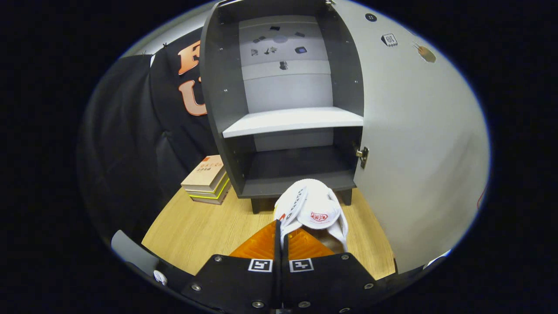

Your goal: Open the shoe cabinet door, grab the shoes and put them into the shoe cabinet, then close the shoe cabinet door.

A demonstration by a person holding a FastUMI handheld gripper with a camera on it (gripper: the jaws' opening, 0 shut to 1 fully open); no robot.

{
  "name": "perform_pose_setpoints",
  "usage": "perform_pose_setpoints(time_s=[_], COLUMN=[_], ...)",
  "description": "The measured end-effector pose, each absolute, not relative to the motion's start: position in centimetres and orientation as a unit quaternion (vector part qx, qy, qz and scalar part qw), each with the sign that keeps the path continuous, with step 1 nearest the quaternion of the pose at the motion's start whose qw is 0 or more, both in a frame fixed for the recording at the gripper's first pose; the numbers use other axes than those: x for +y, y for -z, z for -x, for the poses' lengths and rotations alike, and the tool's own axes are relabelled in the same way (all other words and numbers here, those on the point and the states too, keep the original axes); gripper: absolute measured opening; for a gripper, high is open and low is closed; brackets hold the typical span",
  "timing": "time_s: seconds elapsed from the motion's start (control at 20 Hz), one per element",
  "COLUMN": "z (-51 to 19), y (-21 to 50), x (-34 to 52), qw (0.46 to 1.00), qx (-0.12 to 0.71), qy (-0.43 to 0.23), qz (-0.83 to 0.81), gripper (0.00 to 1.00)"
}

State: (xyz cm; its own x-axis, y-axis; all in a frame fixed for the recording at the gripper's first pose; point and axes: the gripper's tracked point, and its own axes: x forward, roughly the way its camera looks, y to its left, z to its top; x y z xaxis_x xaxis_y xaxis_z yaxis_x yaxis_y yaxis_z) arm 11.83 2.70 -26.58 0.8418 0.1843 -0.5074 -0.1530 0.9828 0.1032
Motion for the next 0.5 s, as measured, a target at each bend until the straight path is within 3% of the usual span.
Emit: perform_pose_setpoints(time_s=[0.5], z=[-18.5], y=[16.5], x=[4.2], qw=[0.978], qx=[0.178], qy=[-0.111], qz=[0.001], gripper=[0.0])
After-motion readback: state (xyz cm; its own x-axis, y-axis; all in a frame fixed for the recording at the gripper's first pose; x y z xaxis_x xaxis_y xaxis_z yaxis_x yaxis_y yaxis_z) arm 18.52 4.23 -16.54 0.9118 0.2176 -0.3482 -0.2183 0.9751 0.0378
